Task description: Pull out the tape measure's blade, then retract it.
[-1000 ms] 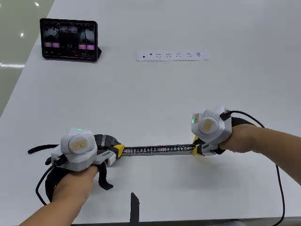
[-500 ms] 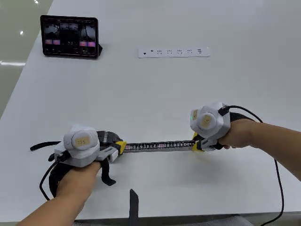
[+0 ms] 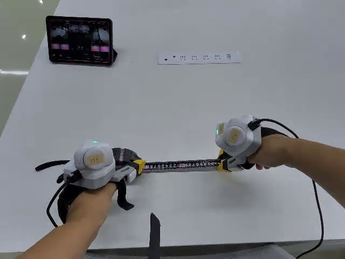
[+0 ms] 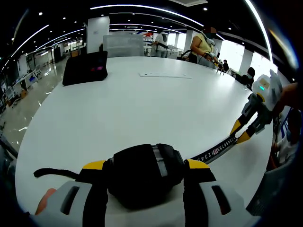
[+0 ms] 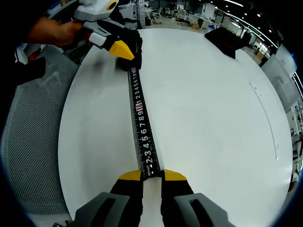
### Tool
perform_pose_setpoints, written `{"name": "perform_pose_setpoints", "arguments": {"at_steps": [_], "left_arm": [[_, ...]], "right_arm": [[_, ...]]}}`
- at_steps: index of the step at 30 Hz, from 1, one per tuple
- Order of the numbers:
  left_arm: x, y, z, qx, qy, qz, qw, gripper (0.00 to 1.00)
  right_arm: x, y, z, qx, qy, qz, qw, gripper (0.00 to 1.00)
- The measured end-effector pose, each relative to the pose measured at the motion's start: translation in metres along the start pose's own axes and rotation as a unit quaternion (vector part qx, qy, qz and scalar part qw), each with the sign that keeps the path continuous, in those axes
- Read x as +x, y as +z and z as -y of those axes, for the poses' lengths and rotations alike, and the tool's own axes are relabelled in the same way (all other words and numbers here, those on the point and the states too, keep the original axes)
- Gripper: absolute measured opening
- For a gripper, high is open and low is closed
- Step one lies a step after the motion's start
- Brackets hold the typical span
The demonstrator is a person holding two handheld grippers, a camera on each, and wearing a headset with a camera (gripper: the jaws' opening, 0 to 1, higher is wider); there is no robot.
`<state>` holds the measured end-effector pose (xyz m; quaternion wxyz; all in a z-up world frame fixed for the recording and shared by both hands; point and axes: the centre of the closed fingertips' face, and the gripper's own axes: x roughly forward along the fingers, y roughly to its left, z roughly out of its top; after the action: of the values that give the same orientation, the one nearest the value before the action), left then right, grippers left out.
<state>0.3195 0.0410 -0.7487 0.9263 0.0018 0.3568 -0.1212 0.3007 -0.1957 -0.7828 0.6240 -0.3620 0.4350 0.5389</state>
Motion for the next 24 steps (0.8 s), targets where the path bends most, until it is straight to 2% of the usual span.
{"name": "perform_pose_setpoints", "arguments": {"at_steps": [10,14,16,18,21,22,24], "left_arm": [[0.000,0.000,0.000,0.000,-0.001,-0.002,1.0000,0.60],[0.000,0.000,0.000,0.000,-0.001,-0.002,1.0000,0.60],[0.000,0.000,0.000,0.000,-0.001,-0.003,1.0000,0.60],[0.000,0.000,0.000,0.000,-0.001,-0.003,1.0000,0.60],[0.000,0.000,-0.001,0.000,-0.002,-0.003,1.0000,0.60],[0.000,0.000,-0.001,0.000,-0.002,-0.003,1.0000,0.60],[0.000,0.000,-0.001,0.000,-0.002,-0.003,1.0000,0.60]], "right_arm": [[0.003,0.004,-0.003,-0.005,-0.002,-0.010,0.9999,0.10],[0.003,0.006,-0.002,0.001,0.000,-0.009,1.0000,0.10],[0.004,0.007,-0.002,0.019,-0.002,-0.008,0.9998,0.10],[0.005,0.008,-0.003,0.003,-0.004,-0.010,0.9999,0.10],[0.005,0.010,-0.003,0.011,-0.001,-0.008,0.9999,0.11],[0.005,0.010,-0.003,0.027,-0.001,-0.009,0.9996,0.11],[0.006,0.012,-0.003,0.023,0.002,-0.011,0.9997,0.11]]}}
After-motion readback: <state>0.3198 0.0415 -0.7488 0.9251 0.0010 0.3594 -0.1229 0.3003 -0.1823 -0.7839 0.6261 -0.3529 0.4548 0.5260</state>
